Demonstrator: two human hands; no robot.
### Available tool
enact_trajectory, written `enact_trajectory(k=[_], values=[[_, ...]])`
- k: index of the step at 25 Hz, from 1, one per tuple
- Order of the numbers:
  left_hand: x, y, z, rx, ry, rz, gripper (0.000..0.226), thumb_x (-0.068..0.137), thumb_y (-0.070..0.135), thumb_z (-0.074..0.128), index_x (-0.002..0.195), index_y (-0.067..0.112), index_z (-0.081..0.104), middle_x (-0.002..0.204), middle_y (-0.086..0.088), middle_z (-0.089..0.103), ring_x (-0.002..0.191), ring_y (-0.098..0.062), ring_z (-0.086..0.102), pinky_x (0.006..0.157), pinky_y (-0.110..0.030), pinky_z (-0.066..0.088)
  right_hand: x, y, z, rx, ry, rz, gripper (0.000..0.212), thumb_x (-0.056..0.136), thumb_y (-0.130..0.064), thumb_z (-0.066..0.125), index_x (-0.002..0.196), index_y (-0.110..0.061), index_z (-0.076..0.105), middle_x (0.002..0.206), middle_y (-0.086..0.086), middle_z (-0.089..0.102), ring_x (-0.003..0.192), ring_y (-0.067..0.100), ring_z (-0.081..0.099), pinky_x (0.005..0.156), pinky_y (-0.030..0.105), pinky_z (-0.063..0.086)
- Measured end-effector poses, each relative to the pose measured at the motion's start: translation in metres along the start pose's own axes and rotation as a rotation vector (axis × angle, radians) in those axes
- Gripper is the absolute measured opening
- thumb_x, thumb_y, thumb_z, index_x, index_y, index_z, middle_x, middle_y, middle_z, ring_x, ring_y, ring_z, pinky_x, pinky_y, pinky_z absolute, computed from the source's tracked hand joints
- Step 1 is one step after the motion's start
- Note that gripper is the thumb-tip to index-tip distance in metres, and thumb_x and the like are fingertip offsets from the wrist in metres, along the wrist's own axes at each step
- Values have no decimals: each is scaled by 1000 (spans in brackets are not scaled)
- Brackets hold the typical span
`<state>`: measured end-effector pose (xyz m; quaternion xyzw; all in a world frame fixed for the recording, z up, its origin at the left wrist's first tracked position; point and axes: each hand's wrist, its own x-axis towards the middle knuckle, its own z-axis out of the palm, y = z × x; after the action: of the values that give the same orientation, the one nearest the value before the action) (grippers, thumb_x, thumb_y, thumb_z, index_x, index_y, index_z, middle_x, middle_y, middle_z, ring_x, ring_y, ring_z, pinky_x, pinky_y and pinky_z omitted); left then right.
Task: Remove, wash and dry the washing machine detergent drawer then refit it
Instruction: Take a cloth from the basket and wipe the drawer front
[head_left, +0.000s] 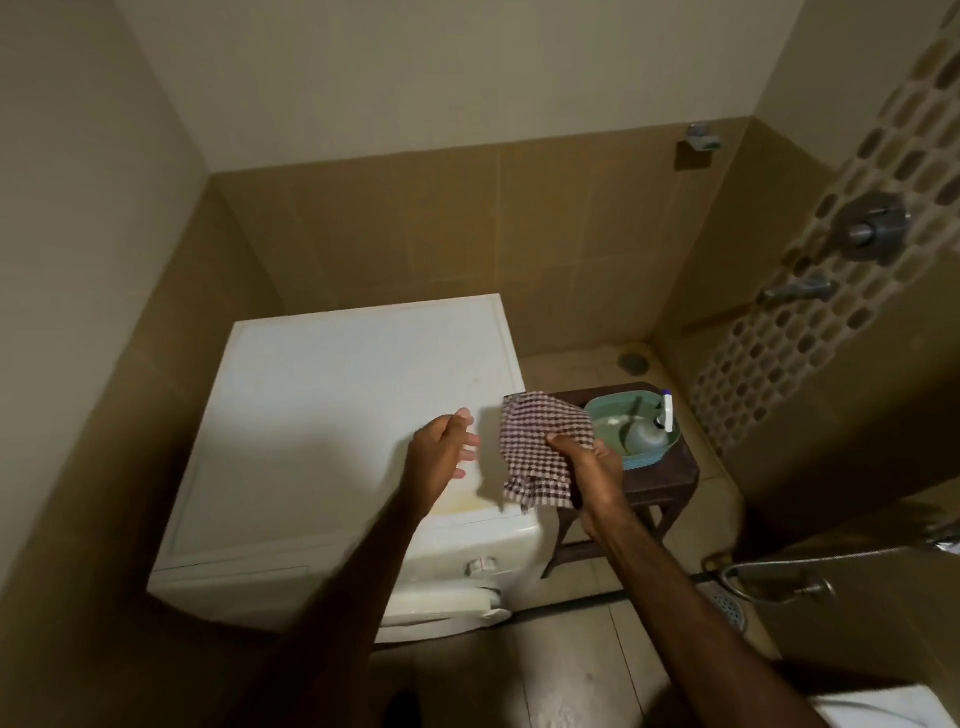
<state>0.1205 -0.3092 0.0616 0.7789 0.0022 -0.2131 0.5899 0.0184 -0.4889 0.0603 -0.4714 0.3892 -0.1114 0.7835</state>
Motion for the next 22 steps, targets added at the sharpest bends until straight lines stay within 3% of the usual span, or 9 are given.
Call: enact_trajectory(k=[3,6,9,12,14,17,19,22], values=[[19,-17,-69,392,65,106,21,103,27,55,108,20,75,99,3,79,91,-19,72,84,-33,54,10,8,6,-223,188,-280,41,89,-9,76,128,-14,65,117,0,72,107,24,70,79,29,60],[41,-34,-126,789,96,223,24,104,26,54,115,22,75,111,-1,78,106,-26,69,89,-34,52,14,35,12,-704,328,-504,36,94,-26,72,126,-15,60,117,4,68,108,28,64,86,32,45],[62,-48,-161,936,51,316,28,103,25,56,124,26,74,122,1,75,118,-24,63,95,-34,48,9,79,21,-1181,258,-586,42,93,-36,72,125,-11,61,120,10,68,109,32,63,83,38,50],[81,-62,-182,1180,-85,412,38,106,29,51,142,33,61,155,10,53,135,-18,51,107,-33,41,0,113,27,-1514,256,-701,56,85,-68,68,103,-16,74,116,8,68,105,31,60,75,42,57],[90,-67,-193,1325,-186,459,43,108,33,45,152,35,50,164,13,38,141,-20,45,112,-36,39,2,117,32,-1560,368,-660,73,82,-84,54,105,-18,72,117,10,66,109,33,56,86,49,53],[92,-75,-203,1359,-247,460,47,109,35,45,155,33,45,167,11,33,145,-25,44,114,-39,39,13,118,41,-1538,335,-479,91,81,-88,44,146,-25,46,154,15,43,141,38,38,113,67,32],[94,-79,-205,1362,-266,468,49,108,36,47,157,32,42,169,10,30,147,-26,41,116,-39,37,22,124,55,-1508,267,-333,102,80,-92,37,159,-28,25,170,13,17,154,39,19,116,73,22],[95,-86,-202,1377,-257,451,51,108,36,45,159,32,39,170,9,27,150,-27,37,118,-39,33,24,145,90,-1580,310,-302,105,82,-95,29,160,-25,23,171,13,13,156,40,12,118,75,11]])
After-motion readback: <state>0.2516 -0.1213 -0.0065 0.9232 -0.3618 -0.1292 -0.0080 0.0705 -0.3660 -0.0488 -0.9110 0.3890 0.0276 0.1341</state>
